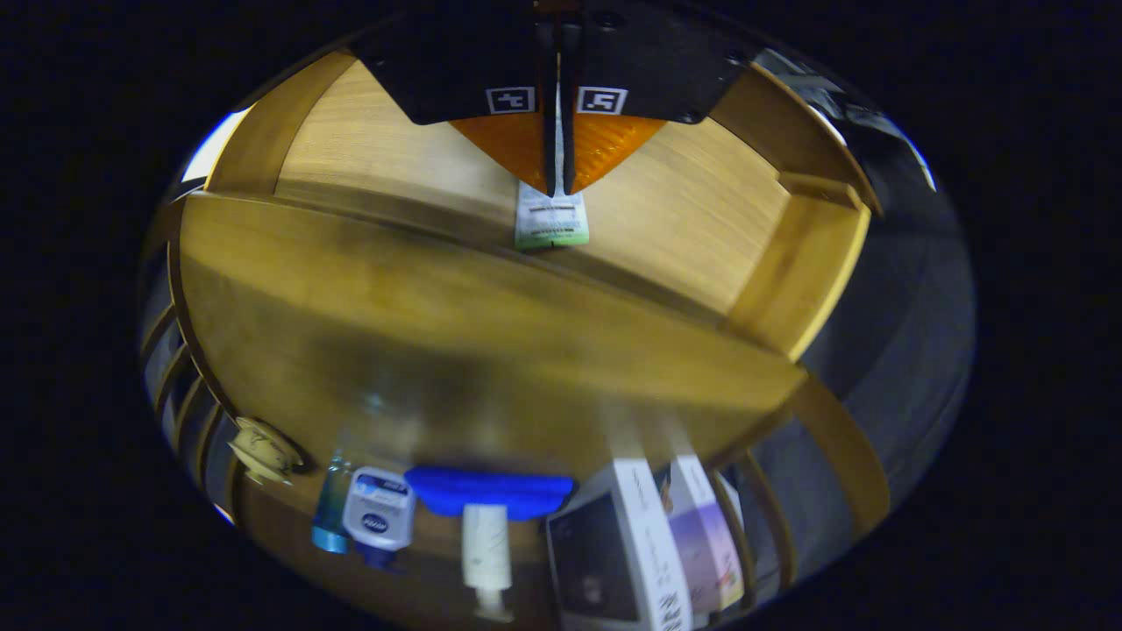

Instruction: Pull open the drawer, take out the items inside it, and place them on the countertop above the cabinet.

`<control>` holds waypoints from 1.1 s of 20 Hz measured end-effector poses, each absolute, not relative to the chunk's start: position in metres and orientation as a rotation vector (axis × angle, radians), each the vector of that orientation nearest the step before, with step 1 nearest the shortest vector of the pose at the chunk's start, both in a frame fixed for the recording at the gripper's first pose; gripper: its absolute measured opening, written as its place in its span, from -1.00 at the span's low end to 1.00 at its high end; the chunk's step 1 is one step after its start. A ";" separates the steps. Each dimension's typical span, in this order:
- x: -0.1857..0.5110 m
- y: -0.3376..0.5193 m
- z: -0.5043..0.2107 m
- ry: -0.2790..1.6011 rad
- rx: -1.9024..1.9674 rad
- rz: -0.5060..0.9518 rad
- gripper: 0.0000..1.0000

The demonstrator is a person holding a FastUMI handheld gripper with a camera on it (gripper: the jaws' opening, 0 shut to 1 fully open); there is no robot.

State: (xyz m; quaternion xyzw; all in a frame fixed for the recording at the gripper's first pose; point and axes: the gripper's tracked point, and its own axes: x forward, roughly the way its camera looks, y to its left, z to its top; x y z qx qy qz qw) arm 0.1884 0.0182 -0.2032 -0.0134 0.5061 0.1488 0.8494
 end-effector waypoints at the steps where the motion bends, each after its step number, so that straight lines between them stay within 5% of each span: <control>1: 0.184 0.014 -0.205 1.083 -0.062 0.321 -0.95; 5: 0.173 -0.002 -0.233 1.144 -0.186 0.294 -0.93; 8: 0.168 0.008 -0.241 1.178 -0.164 0.301 -0.28; 9: 0.168 0.009 -0.246 1.183 -0.192 0.297 -0.22; 22: 0.166 0.014 -0.278 1.385 -0.160 0.270 0.10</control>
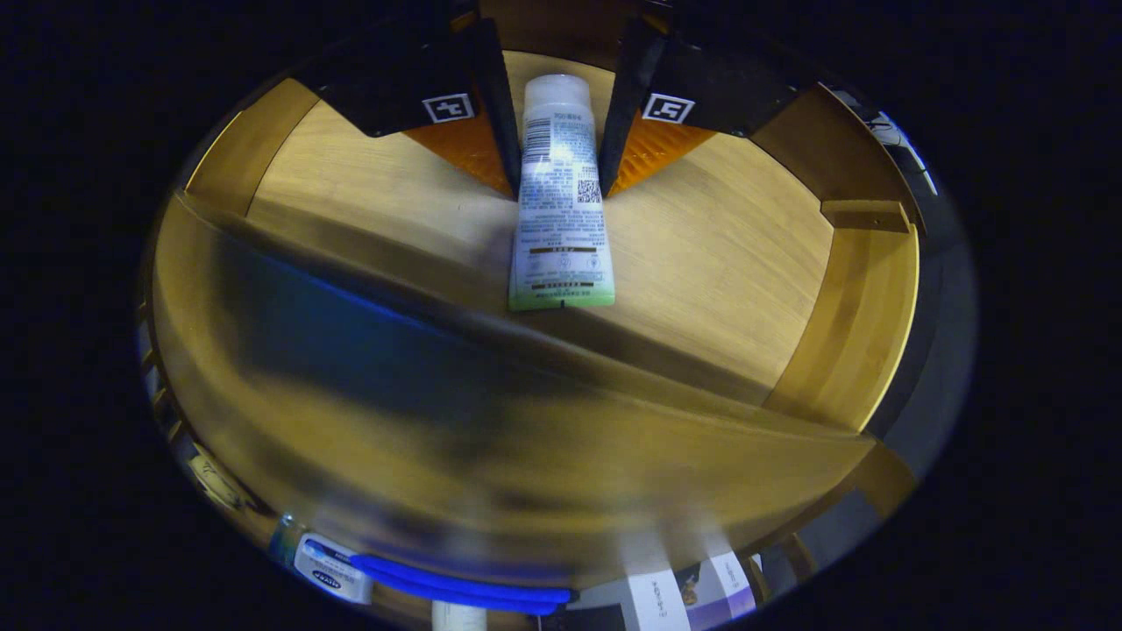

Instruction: Pull open the drawer, take out the items inside it, and place them on the countertop above the cabinet.

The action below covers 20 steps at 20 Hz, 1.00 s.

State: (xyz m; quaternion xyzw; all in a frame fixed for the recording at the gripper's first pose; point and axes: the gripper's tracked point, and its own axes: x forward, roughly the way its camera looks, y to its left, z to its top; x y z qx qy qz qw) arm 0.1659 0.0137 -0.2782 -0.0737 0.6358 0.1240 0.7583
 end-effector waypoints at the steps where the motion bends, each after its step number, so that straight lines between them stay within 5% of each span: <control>1: 0.166 0.016 -0.274 1.380 -0.186 0.280 0.03; 6: 0.172 0.011 -0.275 1.313 -0.394 0.376 -0.50; 20: 0.196 0.020 -0.214 1.050 -0.221 0.509 -0.50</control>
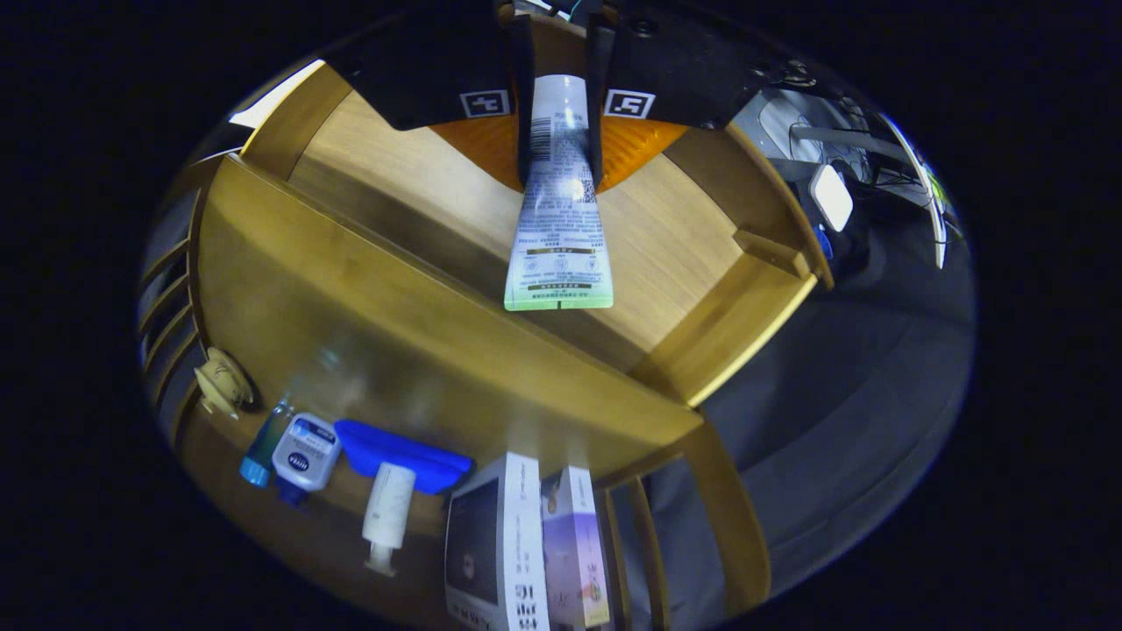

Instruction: Pull open the drawer, take out the items inside it, and place them on the countertop above the cabinet.

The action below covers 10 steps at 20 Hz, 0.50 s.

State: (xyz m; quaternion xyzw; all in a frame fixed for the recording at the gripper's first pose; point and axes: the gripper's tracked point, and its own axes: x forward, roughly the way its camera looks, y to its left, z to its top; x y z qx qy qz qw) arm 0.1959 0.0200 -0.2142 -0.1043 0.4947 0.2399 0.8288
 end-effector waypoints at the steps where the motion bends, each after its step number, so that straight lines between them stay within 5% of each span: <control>1: 0.195 0.020 -0.209 1.029 -0.214 0.513 -0.50; 5: 0.203 0.011 -0.169 0.961 -0.135 0.499 -0.50; 10: 0.280 -0.023 -0.156 0.912 0.051 0.288 -0.50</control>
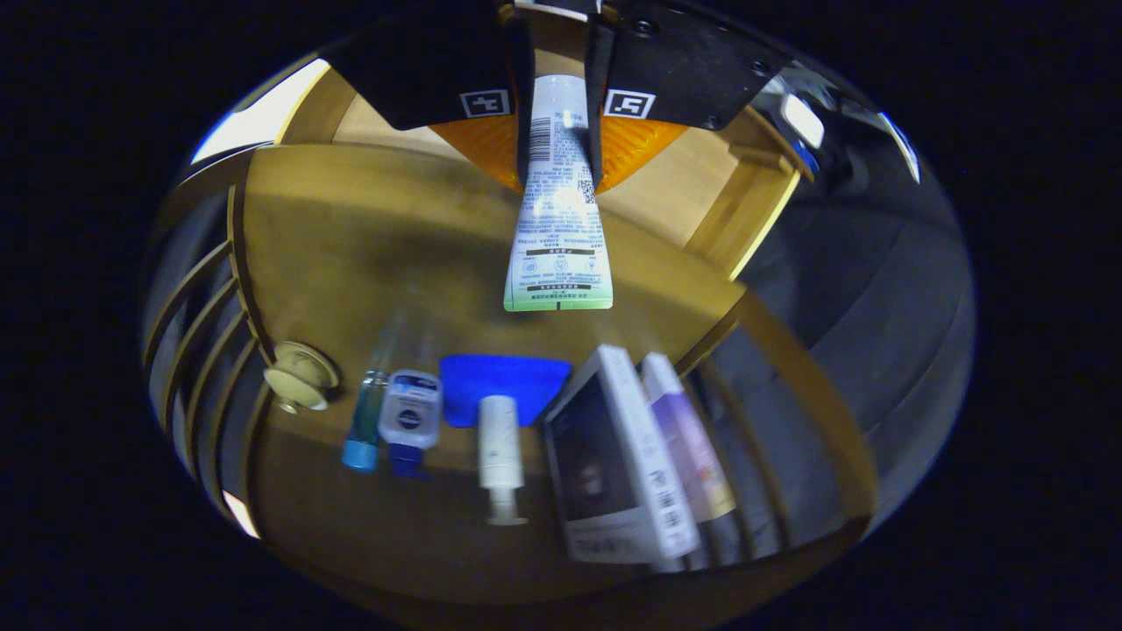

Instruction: Pull open the drawer, take out the items inside it, and place them on the countertop above the cabinet.

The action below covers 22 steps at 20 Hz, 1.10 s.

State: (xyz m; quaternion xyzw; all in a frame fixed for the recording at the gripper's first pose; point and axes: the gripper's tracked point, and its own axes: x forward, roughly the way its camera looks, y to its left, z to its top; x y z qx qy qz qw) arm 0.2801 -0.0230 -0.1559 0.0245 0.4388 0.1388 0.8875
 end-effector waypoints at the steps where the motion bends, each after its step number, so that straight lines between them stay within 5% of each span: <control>1: 0.295 -0.030 -0.156 0.894 0.083 0.234 -0.51; 7: 0.351 -0.035 -0.170 0.880 0.250 0.099 -0.50; 11: 0.364 -0.026 -0.174 0.867 0.314 0.093 -0.31; 14: 0.363 -0.030 -0.173 0.834 0.240 0.084 -0.05; 19: 0.343 -0.020 -0.131 0.646 0.101 0.134 0.96; 22: 0.309 -0.012 -0.090 0.460 0.033 0.152 0.95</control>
